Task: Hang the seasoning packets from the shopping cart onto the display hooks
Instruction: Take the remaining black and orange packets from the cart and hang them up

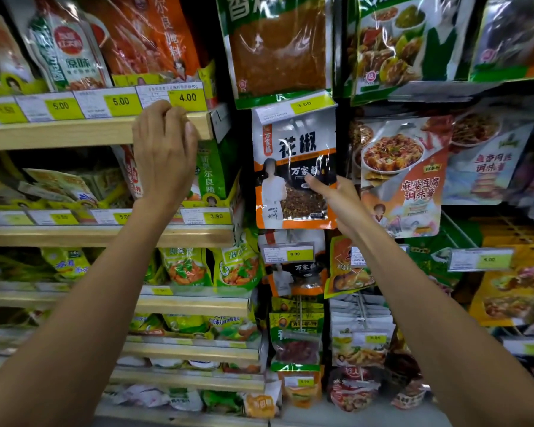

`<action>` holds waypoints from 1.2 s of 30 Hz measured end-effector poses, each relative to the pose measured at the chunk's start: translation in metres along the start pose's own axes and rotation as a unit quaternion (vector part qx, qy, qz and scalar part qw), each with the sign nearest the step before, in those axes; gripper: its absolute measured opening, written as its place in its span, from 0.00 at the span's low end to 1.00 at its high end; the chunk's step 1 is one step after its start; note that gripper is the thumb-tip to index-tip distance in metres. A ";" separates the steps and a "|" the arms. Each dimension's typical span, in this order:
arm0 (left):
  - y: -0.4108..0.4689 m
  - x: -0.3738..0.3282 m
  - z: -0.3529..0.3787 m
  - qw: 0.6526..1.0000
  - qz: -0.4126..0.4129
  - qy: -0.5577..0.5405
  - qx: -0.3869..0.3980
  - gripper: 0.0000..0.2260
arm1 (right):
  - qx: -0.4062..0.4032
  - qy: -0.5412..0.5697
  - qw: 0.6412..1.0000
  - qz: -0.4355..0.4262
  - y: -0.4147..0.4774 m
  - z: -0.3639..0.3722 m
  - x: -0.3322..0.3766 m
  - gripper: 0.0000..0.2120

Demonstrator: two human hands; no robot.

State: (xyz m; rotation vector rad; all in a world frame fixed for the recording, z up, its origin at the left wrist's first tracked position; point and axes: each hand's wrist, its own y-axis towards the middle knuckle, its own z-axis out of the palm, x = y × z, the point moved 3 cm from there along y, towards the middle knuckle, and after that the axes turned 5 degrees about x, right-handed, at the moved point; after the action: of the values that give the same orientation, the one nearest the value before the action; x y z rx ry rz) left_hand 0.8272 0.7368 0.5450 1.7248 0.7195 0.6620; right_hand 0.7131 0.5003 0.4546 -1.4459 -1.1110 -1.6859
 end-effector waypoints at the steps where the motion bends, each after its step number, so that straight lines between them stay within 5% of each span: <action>1: 0.000 0.000 0.000 1.000 -0.002 -0.002 0.001 0.12 | -0.008 -0.010 1.000 -0.004 0.002 0.000 0.001 0.17; 8: 0.001 -0.001 -0.003 1.000 -0.003 -0.005 0.024 0.12 | -0.050 -0.107 0.992 -0.035 0.003 -0.004 -0.002 0.25; 17: -0.002 -0.013 -0.021 0.996 -0.042 -0.050 0.058 0.14 | -0.147 -0.292 0.941 -0.081 -0.039 -0.008 -0.012 0.20; 23: -0.048 -0.064 -0.032 0.989 -0.023 -0.136 0.060 0.11 | -0.147 -0.285 0.943 -0.090 -0.043 -0.011 -0.012 0.25; 29: -0.074 -0.101 0.018 0.898 -0.188 -0.299 0.261 0.24 | -0.138 -0.249 0.954 -0.099 -0.023 -0.005 -0.008 0.33; 36: -0.067 -0.099 0.077 0.834 -0.301 -0.362 0.288 0.40 | -0.172 -0.250 0.943 -0.134 -0.002 0.000 -0.006 0.36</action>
State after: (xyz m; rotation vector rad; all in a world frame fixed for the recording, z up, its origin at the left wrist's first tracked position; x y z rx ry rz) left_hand 0.8092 0.6288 0.4539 1.9233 0.8802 -0.7015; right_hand 0.7129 0.5005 0.4482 -2.1098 -1.3779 -1.8140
